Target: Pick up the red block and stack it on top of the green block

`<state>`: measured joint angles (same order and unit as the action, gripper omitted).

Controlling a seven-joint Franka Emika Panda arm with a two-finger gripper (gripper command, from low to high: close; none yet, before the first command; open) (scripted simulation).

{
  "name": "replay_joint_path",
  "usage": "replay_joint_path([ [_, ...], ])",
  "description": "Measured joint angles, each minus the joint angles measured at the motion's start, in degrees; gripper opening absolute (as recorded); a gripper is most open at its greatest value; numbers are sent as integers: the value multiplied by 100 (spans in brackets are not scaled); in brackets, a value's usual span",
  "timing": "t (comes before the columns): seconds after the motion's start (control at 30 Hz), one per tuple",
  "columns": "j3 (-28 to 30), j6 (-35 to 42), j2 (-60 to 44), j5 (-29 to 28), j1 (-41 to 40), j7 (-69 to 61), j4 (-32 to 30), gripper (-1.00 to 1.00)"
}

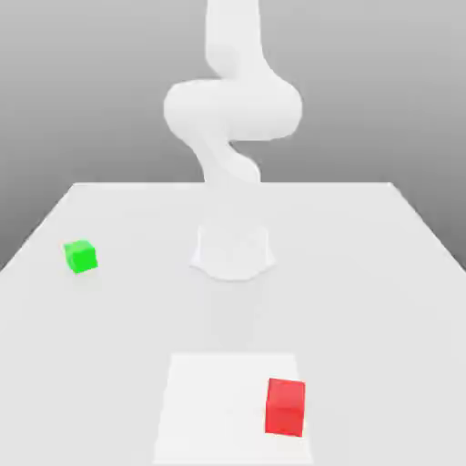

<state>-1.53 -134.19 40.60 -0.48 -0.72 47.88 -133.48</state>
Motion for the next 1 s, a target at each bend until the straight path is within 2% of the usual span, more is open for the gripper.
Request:
replay_joint_path([
  [0.57, -738, -1638, -3571, -380, -179, 1429, -1158, 0],
  [0.77, -791, -2257, -4797, -325, -29, 1763, -1516, 0],
  [0.93, -481, -3087, -5833, -691, 211, 2070, -1402, 0],
  [0.97, -439, -3176, -5939, -732, 244, 2101, -1386, -100],
  [1.0, -439, -3176, -5939, -732, 244, 2101, -1386, -100],
])
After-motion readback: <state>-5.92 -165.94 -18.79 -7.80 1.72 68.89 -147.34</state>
